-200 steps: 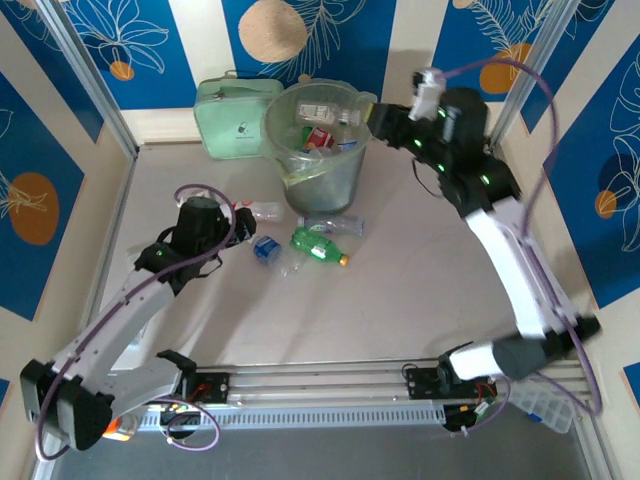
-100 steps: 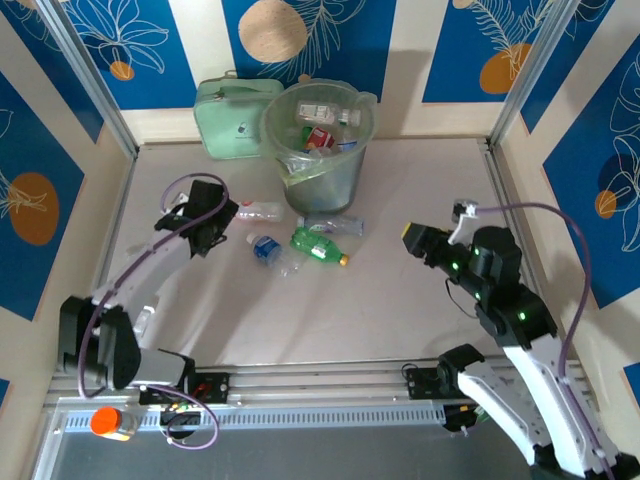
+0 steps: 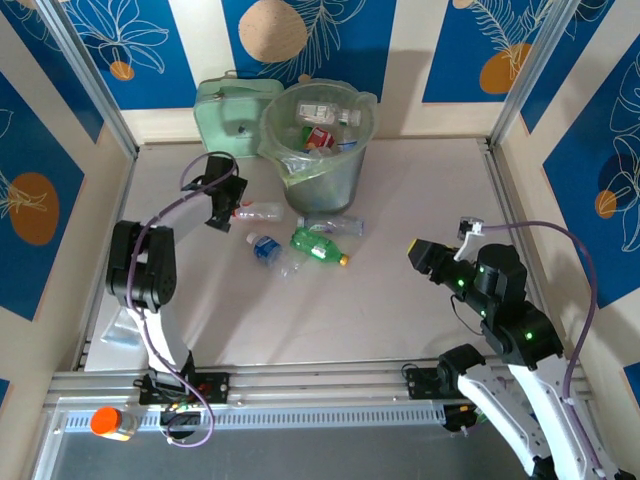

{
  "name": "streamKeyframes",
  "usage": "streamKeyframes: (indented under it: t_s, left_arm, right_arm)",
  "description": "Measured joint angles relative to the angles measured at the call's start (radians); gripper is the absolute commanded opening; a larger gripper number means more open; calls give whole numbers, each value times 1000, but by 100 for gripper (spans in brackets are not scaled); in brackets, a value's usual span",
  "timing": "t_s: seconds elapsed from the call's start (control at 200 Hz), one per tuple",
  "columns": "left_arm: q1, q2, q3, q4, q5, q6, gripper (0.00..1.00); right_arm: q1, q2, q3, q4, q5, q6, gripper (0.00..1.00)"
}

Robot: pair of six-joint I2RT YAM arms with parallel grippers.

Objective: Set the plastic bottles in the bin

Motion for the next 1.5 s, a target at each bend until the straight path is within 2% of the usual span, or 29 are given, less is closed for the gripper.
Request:
streamKeyframes:
  t_s: [0.205, 0.56, 0.695, 1.005, 1.215, 1.5]
  left_arm:
    - [0, 89, 42, 0, 11, -35, 95]
    - [13, 139, 48, 13, 53, -51, 62]
    - [18, 156, 43, 102, 85, -55, 53]
    - [34, 138, -11, 203, 127, -55, 50]
    - [43, -25, -75, 186, 129, -26, 49]
    - [43, -496, -258, 204, 118, 46, 45]
  right_arm:
    - [-15, 50, 0, 2, 0, -4, 51]
    - [-28, 92, 0, 29, -9, 8, 50]
    - [-28, 102, 2, 31, -23, 24, 49]
    - [-27, 86, 39, 26, -53, 58, 47]
    - [-23, 48, 67, 5, -73, 71, 47]
    - [44, 38, 66, 4, -166, 76, 48]
